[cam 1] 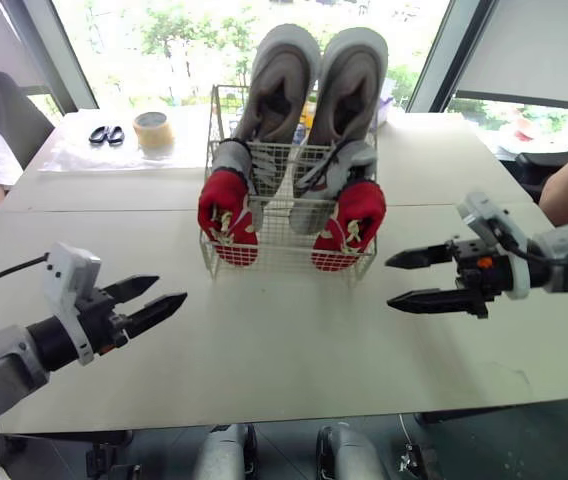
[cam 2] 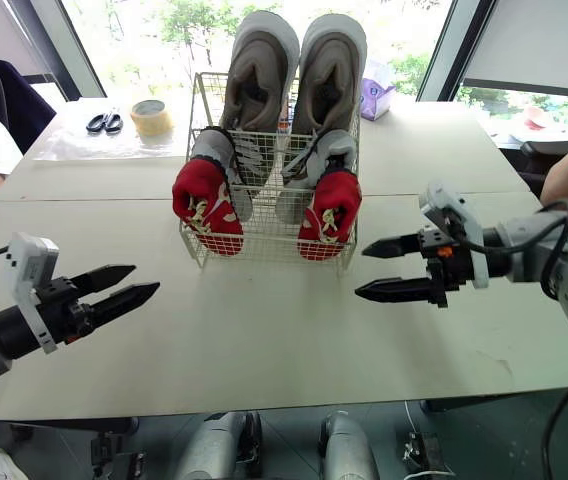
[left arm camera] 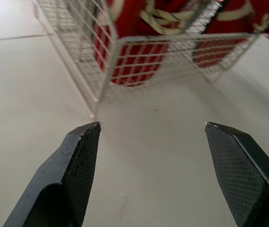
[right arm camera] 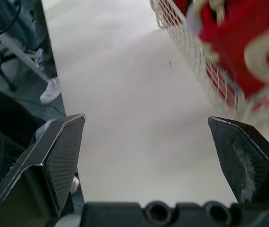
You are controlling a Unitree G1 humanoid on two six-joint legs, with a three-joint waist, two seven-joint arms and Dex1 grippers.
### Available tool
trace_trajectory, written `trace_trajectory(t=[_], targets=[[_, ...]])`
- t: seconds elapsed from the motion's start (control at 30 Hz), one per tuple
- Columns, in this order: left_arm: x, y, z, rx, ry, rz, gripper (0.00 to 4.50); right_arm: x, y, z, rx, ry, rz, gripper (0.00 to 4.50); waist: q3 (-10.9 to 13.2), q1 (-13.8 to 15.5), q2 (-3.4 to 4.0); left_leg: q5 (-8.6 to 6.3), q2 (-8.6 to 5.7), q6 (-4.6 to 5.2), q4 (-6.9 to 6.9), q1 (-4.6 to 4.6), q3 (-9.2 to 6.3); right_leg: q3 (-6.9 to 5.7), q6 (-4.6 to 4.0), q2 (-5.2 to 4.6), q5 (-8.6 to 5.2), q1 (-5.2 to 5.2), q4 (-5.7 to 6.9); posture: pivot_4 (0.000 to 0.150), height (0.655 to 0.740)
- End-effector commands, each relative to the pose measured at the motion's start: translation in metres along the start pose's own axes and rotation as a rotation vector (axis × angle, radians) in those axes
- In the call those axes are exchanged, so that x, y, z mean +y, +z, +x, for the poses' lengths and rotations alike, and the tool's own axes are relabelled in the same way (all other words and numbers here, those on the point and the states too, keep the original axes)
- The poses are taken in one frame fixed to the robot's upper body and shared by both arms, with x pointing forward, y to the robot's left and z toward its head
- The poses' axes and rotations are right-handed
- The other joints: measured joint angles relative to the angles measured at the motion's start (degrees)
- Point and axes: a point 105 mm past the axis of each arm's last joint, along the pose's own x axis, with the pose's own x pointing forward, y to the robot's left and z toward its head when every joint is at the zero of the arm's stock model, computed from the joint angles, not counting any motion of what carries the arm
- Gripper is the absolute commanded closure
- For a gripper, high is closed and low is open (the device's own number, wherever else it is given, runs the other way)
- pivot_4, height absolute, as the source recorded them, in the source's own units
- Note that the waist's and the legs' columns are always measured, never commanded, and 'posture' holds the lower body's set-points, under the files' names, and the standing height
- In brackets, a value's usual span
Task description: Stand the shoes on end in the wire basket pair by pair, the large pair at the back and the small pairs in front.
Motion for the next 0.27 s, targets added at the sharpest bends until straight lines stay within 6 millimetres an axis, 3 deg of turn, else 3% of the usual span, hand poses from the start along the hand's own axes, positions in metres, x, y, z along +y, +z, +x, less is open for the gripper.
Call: trace_trajectory(t=[0.03,0.27], targets=[[-0.004,-0.006,0.001,0.049,-0.076,-0.023,0.91,0.011,0.008,-0.005,-0.046,-0.04,-0.059,0.0,0.02,-0.05,0.11,0.01,0.02,-0.01,-0.03,-0.01,0.0,0.0,0.0,0.02,0.0,-0.01,0.02,0.15,0.7351],[0.007,-0.012,0.0,0.053,-0.067,-0.038,0.91,0.012,-0.004,0.0,-0.037,-0.066,-0.046,0.0,0.03,-0.12,0.2,0.01,0.08,-0.03,-0.09,0.0,0.0,0.04,-0.03,0.07,-0.01,-0.08,-0.02,0.15,0.7351]])
